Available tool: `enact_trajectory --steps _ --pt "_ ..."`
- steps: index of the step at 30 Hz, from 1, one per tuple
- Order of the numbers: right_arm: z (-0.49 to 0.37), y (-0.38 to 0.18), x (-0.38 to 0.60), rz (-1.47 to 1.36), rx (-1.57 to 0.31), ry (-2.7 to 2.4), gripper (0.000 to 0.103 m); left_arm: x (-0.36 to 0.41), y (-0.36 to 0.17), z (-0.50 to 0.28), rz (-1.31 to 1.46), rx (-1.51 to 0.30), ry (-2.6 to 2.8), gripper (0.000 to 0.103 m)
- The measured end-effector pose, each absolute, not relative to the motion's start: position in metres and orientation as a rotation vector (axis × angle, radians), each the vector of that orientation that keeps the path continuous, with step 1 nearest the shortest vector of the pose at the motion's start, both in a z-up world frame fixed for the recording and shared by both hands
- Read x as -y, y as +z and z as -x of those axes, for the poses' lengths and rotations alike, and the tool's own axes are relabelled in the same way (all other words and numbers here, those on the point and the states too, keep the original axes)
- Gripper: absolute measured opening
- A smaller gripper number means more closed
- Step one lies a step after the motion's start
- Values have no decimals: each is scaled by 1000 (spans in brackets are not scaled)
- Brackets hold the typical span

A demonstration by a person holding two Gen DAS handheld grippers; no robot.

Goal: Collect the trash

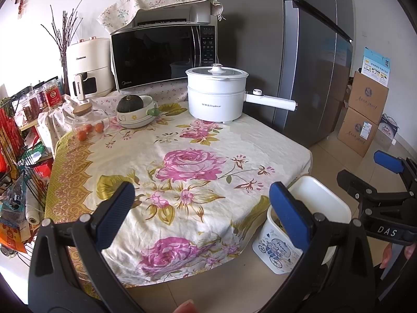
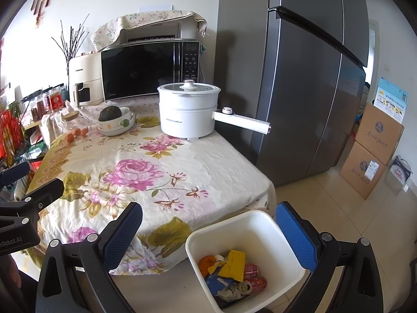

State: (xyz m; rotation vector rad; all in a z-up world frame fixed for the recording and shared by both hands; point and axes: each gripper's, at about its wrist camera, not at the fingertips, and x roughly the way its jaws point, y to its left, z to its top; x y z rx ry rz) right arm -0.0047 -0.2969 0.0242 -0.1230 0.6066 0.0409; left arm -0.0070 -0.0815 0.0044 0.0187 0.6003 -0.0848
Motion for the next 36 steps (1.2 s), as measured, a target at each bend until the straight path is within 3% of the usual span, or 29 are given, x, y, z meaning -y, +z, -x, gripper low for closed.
enact_trajectory --steps 36 --pt "6 23 298 123 -602 34 103 76 6 0 -19 -652 -111 102"
